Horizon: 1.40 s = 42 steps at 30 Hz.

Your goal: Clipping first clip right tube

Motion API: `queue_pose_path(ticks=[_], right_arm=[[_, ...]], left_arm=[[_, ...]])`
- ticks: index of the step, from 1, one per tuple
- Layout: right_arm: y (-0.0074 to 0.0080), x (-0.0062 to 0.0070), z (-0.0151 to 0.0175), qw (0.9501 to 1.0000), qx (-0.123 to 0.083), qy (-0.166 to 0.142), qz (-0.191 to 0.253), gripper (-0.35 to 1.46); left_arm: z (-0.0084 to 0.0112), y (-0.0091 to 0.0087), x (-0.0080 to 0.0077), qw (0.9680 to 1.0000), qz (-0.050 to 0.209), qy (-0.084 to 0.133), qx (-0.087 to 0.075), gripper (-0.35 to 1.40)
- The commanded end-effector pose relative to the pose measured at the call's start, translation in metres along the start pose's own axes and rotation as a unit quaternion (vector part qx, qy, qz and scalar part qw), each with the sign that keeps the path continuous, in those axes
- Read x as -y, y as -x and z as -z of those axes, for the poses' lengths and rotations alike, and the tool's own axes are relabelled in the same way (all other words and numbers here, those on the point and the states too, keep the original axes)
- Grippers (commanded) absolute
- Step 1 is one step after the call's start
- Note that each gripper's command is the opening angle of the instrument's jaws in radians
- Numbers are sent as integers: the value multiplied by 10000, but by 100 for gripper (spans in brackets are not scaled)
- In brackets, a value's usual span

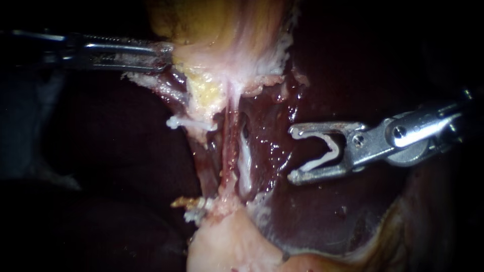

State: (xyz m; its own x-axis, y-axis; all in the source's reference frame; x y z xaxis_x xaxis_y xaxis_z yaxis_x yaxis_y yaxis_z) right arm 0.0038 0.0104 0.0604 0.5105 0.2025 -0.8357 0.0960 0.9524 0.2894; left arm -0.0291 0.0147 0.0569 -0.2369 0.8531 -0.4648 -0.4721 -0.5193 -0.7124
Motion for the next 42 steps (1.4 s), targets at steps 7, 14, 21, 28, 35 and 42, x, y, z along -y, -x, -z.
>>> queue_pose_path(ticks=[7,14,21,28,35,42], right_arm=[[1,-1,0,10000,1,4,-4,50],[1,-1,0,10000,1,3,-4,50],[-2,0,-3,10000,-11,16,-10,50],[-11,5,-23,9997,-187,-15,-157,50],[-17,6,-50,9974,-384,-214,-577,50],[-17,9,-82,9946,-535,-275,-846,50]], left_arm=[[28,-16,-6,10000,45,78,39,-35],[77,-46,-13,9997,155,9,-161,-35],[81,-48,-19,9996,146,-25,-220,-35],[78,-46,-19,9996,141,-37,-226,-35],[76,-44,-20,9996,138,-63,-238,-35],[75,-43,-20,9996,137,-68,-240,-35]])
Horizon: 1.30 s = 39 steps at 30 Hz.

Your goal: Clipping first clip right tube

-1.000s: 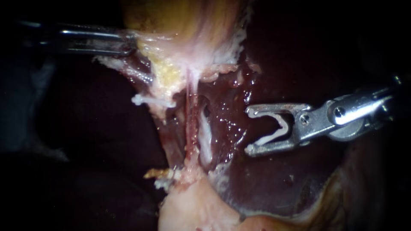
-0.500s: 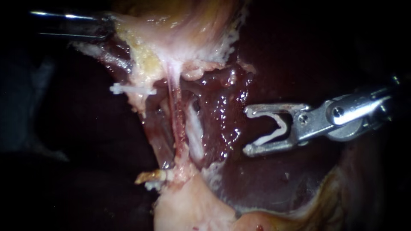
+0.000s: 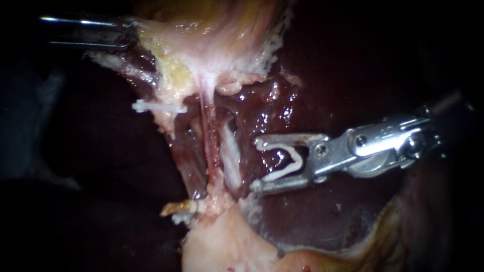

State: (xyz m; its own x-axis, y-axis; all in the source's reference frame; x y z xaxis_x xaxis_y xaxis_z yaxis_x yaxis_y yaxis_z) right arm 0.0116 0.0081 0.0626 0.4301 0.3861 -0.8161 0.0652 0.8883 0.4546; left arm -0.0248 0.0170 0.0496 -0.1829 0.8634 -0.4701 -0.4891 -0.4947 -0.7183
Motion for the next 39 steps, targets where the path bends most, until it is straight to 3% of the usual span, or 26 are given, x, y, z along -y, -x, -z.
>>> queue_pose_path(ticks=[1,11,19,34,39], right_arm=[[1,0,-5,10000,-3,-14,-45,50],[15,-5,-56,9981,-323,-247,-459,50],[14,-14,-87,9929,-758,-509,-766,50],[13,-6,-100,9877,-920,-897,-891,49],[7,7,-99,9860,-1000,-953,-936,50]], left_arm=[[0,0,0,10000,-1,11,5,-35],[-2,2,0,10000,-5,5,1,-35],[-3,2,0,10000,-5,3,0,-35],[-6,3,-1,10000,-6,8,1,-35],[-6,2,0,10000,-7,11,2,-35]])
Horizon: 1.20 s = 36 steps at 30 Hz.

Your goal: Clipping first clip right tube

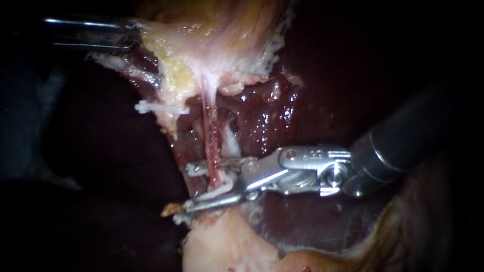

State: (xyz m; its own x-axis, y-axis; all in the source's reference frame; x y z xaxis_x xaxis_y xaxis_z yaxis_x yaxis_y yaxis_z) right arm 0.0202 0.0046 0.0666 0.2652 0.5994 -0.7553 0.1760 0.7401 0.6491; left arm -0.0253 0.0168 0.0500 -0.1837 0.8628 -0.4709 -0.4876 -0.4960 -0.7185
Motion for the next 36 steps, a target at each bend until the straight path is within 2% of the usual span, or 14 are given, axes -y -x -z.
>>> queue_pose_path(ticks=[1,9,13,16,26,31,36], right_arm=[[-2,4,0,10000,-10,-5,-13,50],[-12,33,-7,9988,-69,-482,-27,49],[-14,40,-9,9977,-44,-669,-14,47],[-15,41,-10,9969,-32,-787,-21,45],[-15,39,-6,9969,-32,-780,-83,24],[-17,38,-1,9972,-44,-746,-91,3],[-17,37,4,9972,-45,-707,-243,-27]], left_arm=[[0,0,1,10000,-1,4,1,-35],[0,0,1,10000,-2,3,1,-35],[0,0,1,10000,-3,4,1,-35],[0,0,1,10000,-3,3,1,-35],[0,0,2,10000,-3,3,1,-35],[0,0,1,10000,-3,3,1,-35],[0,0,1,10000,-3,3,1,-35]])
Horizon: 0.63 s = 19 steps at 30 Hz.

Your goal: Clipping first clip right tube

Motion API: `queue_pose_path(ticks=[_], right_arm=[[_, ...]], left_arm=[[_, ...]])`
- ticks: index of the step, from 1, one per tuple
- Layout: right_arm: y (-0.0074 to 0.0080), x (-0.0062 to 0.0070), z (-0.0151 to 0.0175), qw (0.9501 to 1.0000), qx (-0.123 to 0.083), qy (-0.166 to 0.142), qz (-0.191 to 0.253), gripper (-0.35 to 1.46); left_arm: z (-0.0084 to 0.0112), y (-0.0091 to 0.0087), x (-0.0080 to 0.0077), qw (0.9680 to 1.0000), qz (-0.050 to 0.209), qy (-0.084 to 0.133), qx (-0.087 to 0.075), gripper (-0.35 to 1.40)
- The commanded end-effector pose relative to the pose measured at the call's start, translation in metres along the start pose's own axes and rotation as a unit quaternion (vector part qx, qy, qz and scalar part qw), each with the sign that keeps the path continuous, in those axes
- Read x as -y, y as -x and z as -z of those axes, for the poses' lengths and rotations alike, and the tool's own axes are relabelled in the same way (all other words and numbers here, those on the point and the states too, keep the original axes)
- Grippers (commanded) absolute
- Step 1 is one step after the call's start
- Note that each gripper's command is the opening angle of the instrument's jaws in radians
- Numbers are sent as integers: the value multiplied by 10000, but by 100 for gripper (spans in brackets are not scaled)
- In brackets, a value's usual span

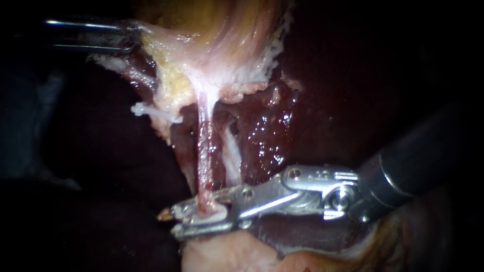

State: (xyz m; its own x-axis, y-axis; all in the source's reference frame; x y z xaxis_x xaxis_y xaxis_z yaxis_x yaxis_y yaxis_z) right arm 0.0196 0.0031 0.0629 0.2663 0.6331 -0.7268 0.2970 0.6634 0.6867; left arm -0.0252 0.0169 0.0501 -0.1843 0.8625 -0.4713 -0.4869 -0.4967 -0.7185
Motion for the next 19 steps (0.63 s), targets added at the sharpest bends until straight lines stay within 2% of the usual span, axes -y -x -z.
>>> queue_pose_path(ticks=[1,3,6,19], right_arm=[[0,1,0,9999,2,2,-116,-35],[1,0,2,9993,-7,37,-381,-35],[2,0,4,9987,-15,65,-497,-35],[5,-2,6,9988,16,73,-494,-35]], left_arm=[[0,0,0,10000,0,0,0,-35],[0,0,0,10000,0,0,0,-35],[0,0,0,10000,0,0,0,-35],[-1,-1,3,10000,-1,3,1,-35]])
